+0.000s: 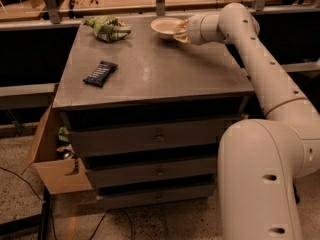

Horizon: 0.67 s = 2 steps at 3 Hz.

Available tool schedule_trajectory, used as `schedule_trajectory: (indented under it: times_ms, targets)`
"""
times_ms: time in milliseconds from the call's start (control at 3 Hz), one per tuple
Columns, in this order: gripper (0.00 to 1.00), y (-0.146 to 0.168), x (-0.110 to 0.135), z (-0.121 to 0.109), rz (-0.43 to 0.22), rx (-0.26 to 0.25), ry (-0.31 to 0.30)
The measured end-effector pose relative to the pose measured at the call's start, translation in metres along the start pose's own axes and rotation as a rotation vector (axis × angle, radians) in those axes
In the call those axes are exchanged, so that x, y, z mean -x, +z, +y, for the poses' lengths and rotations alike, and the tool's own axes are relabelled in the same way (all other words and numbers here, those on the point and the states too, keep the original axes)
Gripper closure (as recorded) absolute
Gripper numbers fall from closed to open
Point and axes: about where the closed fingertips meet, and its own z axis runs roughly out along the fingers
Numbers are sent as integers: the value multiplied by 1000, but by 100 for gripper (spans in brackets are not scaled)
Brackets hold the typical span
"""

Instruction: Move paper bowl near rxbar blueberry

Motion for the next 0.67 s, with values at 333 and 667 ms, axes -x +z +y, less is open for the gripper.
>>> schedule_trajectory:
  times_ms: [333, 667]
  targets:
    - [100, 2, 4, 1, -18, 9, 1]
    - [100, -2, 13, -7, -35, 8, -15]
